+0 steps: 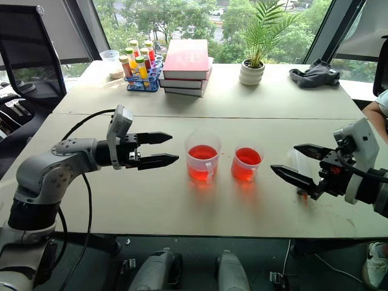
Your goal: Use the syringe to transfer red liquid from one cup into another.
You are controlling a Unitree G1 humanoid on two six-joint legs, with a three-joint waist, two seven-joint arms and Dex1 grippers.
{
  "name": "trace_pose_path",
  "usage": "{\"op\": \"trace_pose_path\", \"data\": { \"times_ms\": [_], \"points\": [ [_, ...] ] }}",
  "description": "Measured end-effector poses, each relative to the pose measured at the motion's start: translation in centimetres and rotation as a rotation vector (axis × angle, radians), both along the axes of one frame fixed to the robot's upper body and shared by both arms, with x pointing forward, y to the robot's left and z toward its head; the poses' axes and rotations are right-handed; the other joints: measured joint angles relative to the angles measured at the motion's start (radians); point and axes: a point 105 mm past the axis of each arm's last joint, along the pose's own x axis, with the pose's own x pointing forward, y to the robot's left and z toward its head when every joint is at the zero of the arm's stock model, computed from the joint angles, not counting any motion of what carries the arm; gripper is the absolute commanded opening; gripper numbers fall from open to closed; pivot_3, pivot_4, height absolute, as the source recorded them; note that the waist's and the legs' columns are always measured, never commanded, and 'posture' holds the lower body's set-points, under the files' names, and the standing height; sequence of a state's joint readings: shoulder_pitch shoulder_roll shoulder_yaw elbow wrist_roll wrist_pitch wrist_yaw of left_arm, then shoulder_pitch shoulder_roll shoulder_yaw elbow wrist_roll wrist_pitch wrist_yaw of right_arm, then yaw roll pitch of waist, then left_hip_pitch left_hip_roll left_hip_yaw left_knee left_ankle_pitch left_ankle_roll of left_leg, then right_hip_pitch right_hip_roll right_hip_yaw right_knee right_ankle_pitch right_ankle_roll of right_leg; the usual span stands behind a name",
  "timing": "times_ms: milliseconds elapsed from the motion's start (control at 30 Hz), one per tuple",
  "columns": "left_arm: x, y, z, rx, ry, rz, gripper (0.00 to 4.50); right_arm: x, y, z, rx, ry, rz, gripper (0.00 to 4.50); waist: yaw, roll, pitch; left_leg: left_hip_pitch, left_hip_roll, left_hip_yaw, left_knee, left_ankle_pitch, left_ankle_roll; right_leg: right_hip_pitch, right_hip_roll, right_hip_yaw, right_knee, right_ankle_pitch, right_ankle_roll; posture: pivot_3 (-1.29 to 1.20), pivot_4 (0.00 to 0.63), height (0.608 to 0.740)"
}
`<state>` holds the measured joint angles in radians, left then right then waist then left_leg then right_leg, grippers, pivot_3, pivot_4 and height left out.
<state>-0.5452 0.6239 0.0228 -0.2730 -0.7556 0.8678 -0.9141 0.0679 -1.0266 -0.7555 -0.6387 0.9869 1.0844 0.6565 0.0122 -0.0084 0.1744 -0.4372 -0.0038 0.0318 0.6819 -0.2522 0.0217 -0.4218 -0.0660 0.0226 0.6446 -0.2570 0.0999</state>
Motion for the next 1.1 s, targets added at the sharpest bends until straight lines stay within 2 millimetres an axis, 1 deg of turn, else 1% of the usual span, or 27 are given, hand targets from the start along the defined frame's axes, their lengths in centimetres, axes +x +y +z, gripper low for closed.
{"op": "trace_pose_path", "data": {
  "times_ms": [133,233,400,633,733,1000,1100],
  "points": [
    [0.2,-0.1,-0.1,-0.012,0.005,0.011,4.50,0.1,-0.5,-0.2,-0.009,0.017,-0.018,4.48,0.001,0.000,0.000,0.000,0.000,0.000,0.000,0.000,0.000,0.000,0.000,0.000,0.000,0.000,0.000,0.00,0.150,0.740],
    [0.1,-0.5,-0.1,-0.029,0.008,-0.004,4.50,0.2,-1.4,-0.6,0.002,0.041,-0.050,4.48,0.001,0.000,0.000,0.000,0.000,0.000,0.000,0.000,0.000,0.000,0.000,0.000,0.000,0.000,0.000,0.00,0.150,0.740],
    [-0.1,-0.9,-0.1,-0.042,0.006,-0.027,4.50,0.4,-2.2,-0.4,-0.020,0.045,-0.082,4.48,-0.001,0.000,0.000,0.000,0.000,0.000,0.000,0.000,0.000,0.000,0.000,0.000,0.000,0.000,0.000,0.00,0.150,0.740],
    [-0.2,-1.0,0.0,-0.044,-0.009,-0.036,4.50,0.7,-2.6,-0.2,-0.035,0.041,-0.102,4.48,0.000,0.000,0.000,0.000,0.000,0.000,0.000,0.000,0.000,0.000,0.000,0.000,0.000,0.000,0.000,0.00,0.150,0.740],
    [-0.1,-1.0,-0.3,-0.038,-0.001,-0.037,4.50,0.8,-2.7,-0.1,-0.041,0.037,-0.105,4.48,0.001,0.000,0.000,0.000,0.000,0.000,0.000,0.000,0.000,0.000,0.000,0.000,0.000,0.000,0.000,0.00,0.150,0.740],
    [0.0,-1.1,-0.5,-0.028,0.003,-0.037,4.50,1.0,-2.7,-1.1,-0.053,0.084,-0.120,4.48,0.000,0.000,0.000,0.000,0.000,0.000,0.000,0.000,0.000,0.000,0.000,0.000,0.000,0.000,0.000,0.00,0.150,0.740],
    [0.0,-1.2,-0.4,-0.030,0.001,-0.041,4.50,1.7,-3.3,-1.1,-0.038,0.103,-0.168,4.48,0.000,0.000,0.000,0.000,0.000,0.000,0.000,0.000,0.000,0.000,0.000,0.000,0.000,0.000,0.000,0.00,0.150,0.740]
  ]
}}
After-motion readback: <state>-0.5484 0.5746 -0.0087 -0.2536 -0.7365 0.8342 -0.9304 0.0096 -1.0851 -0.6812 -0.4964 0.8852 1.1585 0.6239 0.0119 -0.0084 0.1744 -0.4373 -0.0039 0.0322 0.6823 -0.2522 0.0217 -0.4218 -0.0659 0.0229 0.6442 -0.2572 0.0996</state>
